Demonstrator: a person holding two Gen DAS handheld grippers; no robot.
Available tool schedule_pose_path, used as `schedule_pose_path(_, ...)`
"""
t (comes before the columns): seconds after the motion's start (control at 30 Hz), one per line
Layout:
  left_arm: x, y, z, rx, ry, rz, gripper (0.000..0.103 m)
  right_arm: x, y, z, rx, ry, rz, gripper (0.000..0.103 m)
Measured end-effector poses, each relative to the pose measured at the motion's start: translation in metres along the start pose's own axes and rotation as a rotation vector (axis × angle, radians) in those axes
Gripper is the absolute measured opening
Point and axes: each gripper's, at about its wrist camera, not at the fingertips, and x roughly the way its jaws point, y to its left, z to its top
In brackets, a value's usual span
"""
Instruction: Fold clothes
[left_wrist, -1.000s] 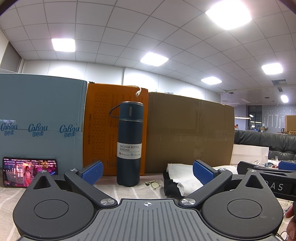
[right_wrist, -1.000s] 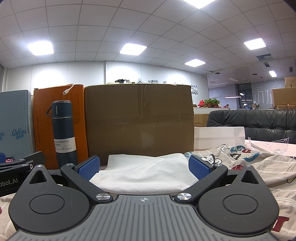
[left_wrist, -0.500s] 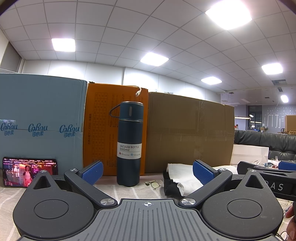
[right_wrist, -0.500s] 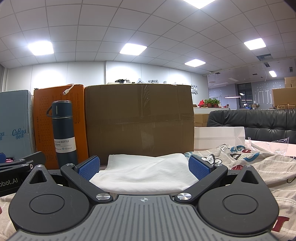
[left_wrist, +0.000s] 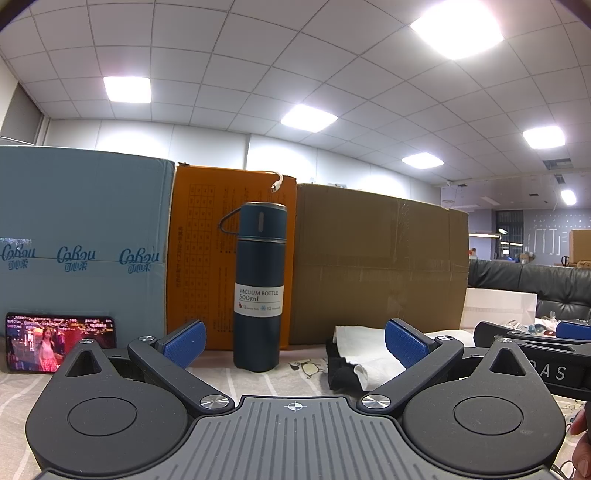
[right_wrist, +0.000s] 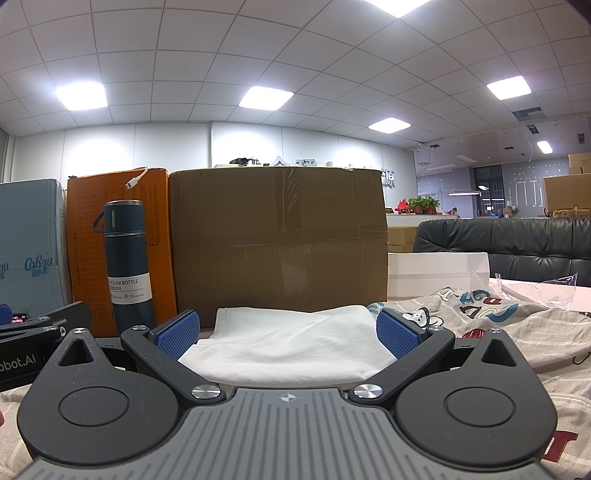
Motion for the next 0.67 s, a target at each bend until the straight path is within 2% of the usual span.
schedule_pose_path(0.67,0.0012,0.0007,-0.0006,0.002,-0.001,0.002,0.103,0.0060,-0.0009,-0.0009,0.007,0.021,-0.004,0.103)
